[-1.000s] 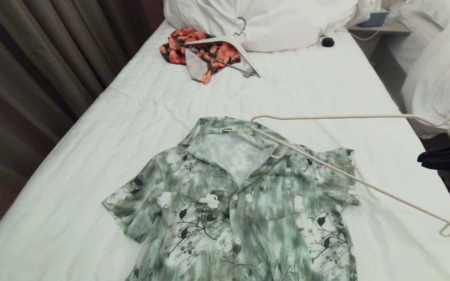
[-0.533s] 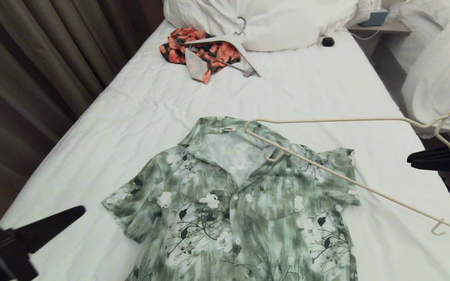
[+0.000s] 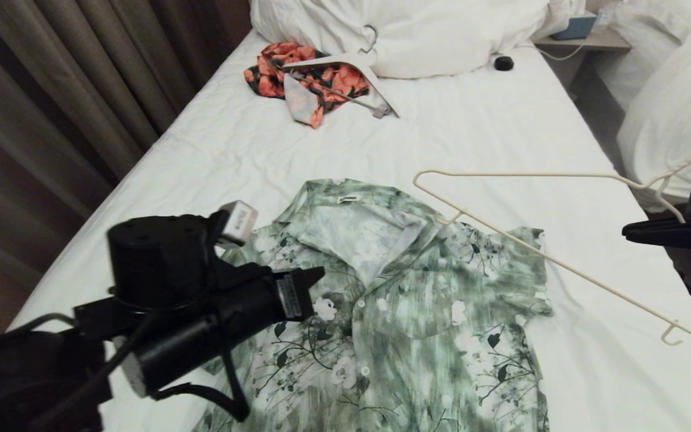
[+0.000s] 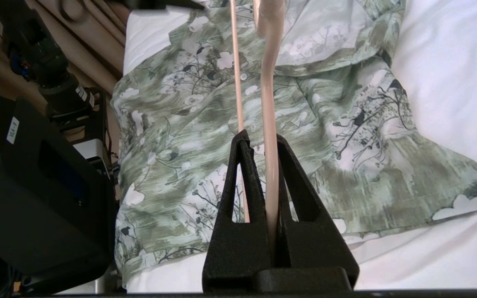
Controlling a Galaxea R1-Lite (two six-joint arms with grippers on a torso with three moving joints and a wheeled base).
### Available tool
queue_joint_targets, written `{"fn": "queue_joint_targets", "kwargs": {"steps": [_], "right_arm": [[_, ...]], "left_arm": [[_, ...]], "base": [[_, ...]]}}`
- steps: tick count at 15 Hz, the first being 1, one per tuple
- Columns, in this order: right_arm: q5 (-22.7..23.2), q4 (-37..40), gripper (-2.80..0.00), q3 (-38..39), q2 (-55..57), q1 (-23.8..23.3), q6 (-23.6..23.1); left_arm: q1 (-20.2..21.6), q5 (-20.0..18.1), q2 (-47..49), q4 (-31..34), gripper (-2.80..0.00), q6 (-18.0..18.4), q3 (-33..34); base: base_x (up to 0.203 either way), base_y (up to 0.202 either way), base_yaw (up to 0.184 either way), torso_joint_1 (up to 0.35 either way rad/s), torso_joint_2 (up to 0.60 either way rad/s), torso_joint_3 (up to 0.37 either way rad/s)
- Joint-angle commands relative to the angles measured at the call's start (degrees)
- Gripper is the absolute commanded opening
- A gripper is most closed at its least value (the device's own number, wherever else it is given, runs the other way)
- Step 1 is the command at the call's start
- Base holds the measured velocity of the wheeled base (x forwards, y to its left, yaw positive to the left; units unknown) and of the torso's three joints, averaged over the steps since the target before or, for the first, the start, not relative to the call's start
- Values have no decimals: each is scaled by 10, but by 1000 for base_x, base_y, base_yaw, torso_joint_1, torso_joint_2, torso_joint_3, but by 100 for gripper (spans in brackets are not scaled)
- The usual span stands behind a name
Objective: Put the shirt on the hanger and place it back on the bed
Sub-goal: Lift the shirt and hanger
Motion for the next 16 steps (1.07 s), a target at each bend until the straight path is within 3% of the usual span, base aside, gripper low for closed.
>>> {"fn": "queue_joint_targets", "kwargs": {"steps": [1,3,4,7,13,16], "right_arm": [[4,3,-280,-6,10,-2,-4],[4,3,-280,-16,18,-3,-3],[4,3,-280,-19,20,-7,-2],[4,3,-280,-23,18,-6,-2],[3,3,-280,-33,21,-6,-3],[3,3,-280,-37,28,-6,-3]], "left_arm": [[-2,9,96,-14,-280,-6,-40],[41,4,102,-24,-280,-8,-80],[51,0,114,-25,0,-7,-95],[66,-2,164,-26,0,-6,-131],[151,-4,240,-26,0,8,-196],[157,-4,218,-25,0,13,-189]], "base": [[0,0,0,0,0,0],[0,0,0,0,0,0],[0,0,0,0,0,0],[0,0,0,0,0,0],[0,0,0,0,0,0],[0,0,0,0,0,0]]}}
